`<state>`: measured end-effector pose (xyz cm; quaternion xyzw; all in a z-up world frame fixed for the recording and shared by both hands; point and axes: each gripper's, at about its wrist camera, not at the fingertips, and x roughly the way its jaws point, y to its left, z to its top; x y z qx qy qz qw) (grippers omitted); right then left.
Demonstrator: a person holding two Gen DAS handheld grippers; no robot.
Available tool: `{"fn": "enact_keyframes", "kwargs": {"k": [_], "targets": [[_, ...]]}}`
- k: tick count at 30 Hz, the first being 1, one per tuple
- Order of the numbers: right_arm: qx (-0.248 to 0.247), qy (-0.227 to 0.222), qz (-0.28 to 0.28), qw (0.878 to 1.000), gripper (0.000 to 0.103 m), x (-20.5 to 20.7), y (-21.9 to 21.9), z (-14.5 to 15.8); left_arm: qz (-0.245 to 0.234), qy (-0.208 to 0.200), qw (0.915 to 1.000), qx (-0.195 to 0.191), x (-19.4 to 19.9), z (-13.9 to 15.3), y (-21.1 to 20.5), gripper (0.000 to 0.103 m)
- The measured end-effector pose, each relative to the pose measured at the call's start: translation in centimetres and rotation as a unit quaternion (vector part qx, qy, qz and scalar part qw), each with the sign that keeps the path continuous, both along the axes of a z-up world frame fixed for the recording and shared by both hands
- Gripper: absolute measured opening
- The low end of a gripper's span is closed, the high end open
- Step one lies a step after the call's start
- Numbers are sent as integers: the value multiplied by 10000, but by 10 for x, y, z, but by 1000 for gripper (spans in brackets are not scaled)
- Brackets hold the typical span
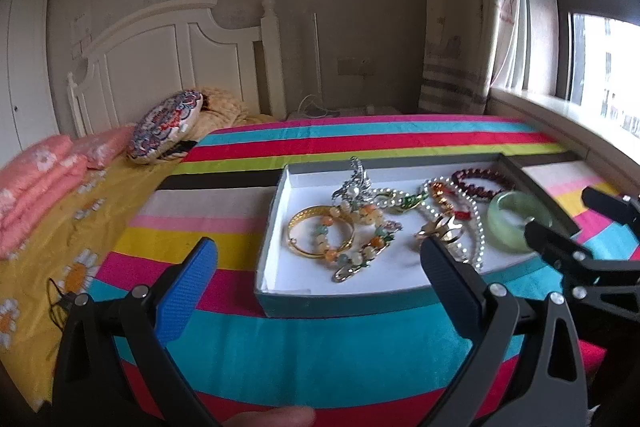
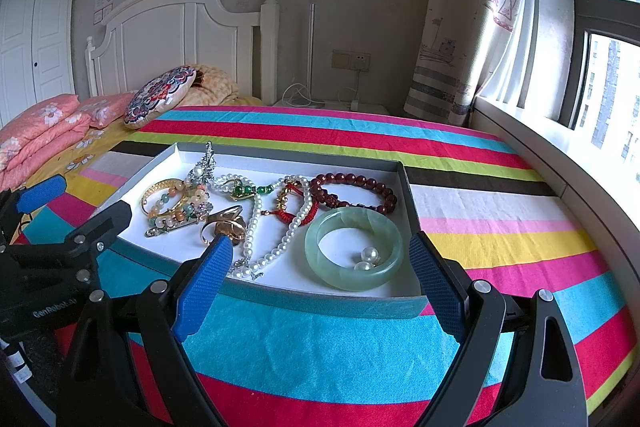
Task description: Organize jewelry
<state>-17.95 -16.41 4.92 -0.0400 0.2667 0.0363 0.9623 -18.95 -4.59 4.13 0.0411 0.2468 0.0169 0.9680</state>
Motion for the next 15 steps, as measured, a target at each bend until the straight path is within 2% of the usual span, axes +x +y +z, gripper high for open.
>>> {"fn": "enact_keyframes", "kwargs": {"k": [3, 5, 7, 10, 12, 15], "targets": [[2, 23, 20, 10000, 86, 0, 3, -2, 19, 19, 9999, 135, 1, -1, 1, 100], [26, 27, 36, 10000, 86, 0, 2, -2, 141, -33, 9999, 57, -1, 1, 8, 100], [115, 143, 122, 9998, 86, 1, -1, -2, 84, 202, 9997, -104, 2, 1, 15, 100], [70, 660, 349, 9972, 86, -4, 0, -3, -225, 1215, 9912, -472, 9, -6, 25, 100], [103, 1040, 647, 9924, 86, -14, 2, -5, -370, 1944, 9780, -664, 12, -16, 33, 100], [39, 1553, 828, 9844, 86, -8, 8, -15, -290, 2545, 9632, -819, 24, -31, 42, 100]]}}
